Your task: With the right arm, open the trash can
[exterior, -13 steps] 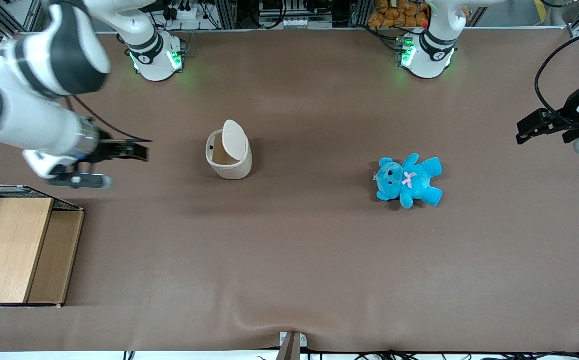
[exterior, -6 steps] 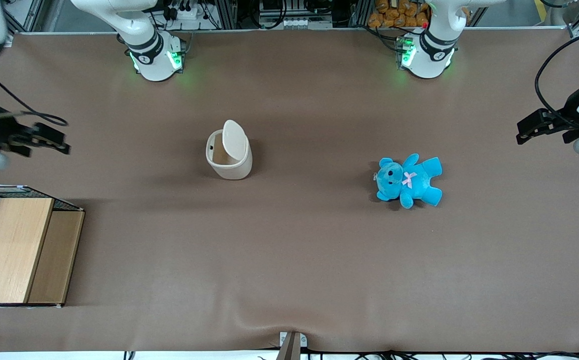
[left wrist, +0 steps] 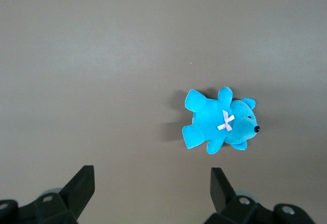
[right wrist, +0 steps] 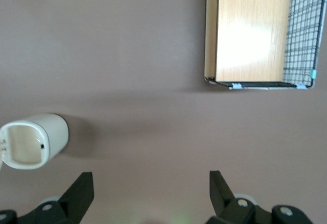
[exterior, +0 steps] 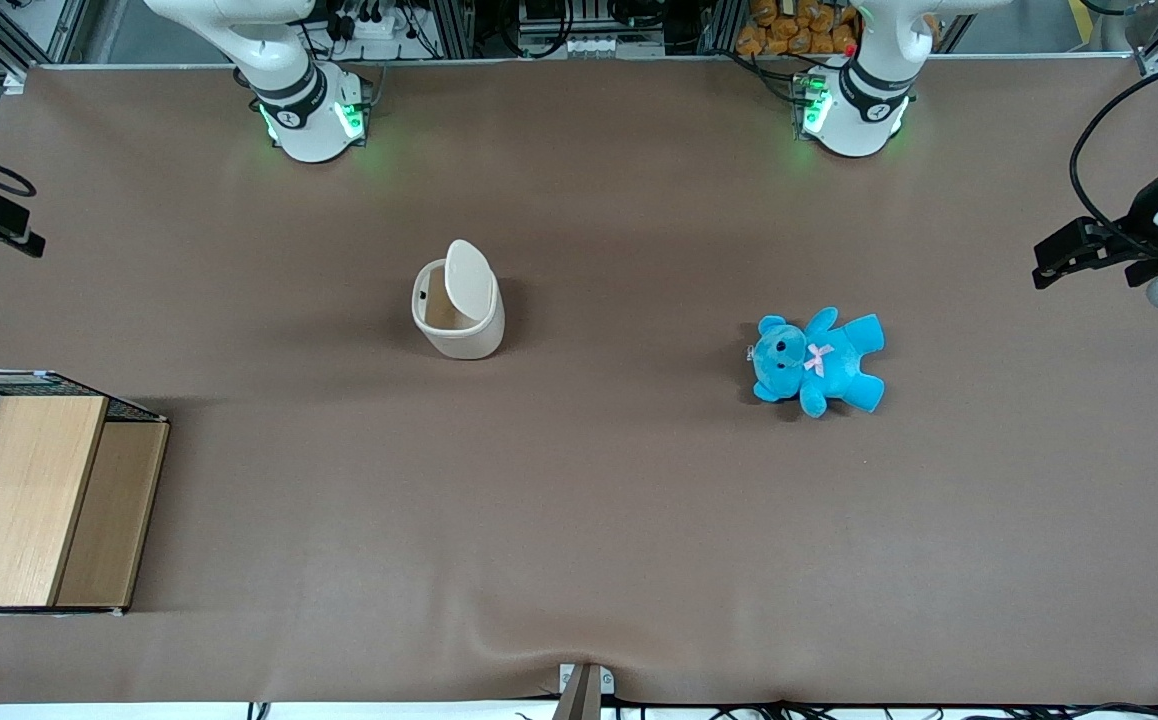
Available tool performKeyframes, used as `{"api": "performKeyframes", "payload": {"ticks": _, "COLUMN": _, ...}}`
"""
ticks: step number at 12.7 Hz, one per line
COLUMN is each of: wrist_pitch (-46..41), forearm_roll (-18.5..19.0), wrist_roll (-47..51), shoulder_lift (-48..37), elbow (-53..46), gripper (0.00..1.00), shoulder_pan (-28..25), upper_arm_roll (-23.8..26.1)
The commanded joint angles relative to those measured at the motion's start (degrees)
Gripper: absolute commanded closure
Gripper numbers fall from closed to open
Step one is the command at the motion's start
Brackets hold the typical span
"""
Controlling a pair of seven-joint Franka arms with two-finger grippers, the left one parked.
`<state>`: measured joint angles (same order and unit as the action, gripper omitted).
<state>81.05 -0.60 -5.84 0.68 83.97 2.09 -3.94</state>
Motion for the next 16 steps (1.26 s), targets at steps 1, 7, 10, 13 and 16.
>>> {"api": "performKeyframes", "payload": {"ticks": 1, "wrist_pitch": -4.22, "forearm_roll": 1.13, "wrist_roll": 5.37, "shoulder_lift": 0.55, "elbow": -2.84, "gripper": 0.00, "shoulder_pan": 1.78, "upper_arm_roll": 2.97}}
{"api": "performKeyframes", "payload": {"ticks": 7, "wrist_pitch": -4.41, "forearm_roll": -0.02, "wrist_roll": 6.90, "shoulder_lift": 0.46, "elbow": -4.25, "gripper": 0.00, "shoulder_pan": 1.34, "upper_arm_roll": 3.15}}
{"api": "performKeyframes", "payload": {"ticks": 10, "wrist_pitch": -3.62, "forearm_roll": -0.10, "wrist_roll": 6.89, "shoulder_lift": 0.46, "elbow": -4.25, "gripper": 0.00, "shoulder_pan": 1.34, "upper_arm_roll": 3.15}}
{"api": "performKeyframes", "payload": {"ticks": 13, "wrist_pitch": -3.53, "forearm_roll": -0.10, "wrist_roll": 6.98, "shoulder_lift": 0.46, "elbow": -4.25, "gripper": 0.00, "shoulder_pan": 1.16, "upper_arm_roll": 3.15}}
{"api": "performKeyframes", "payload": {"ticks": 16, "wrist_pitch": -3.53, "forearm_roll": -0.10, "wrist_roll": 6.89, "shoulder_lift": 0.55, "elbow": -4.25, "gripper": 0.00, "shoulder_pan": 1.16, "upper_arm_roll": 3.06}}
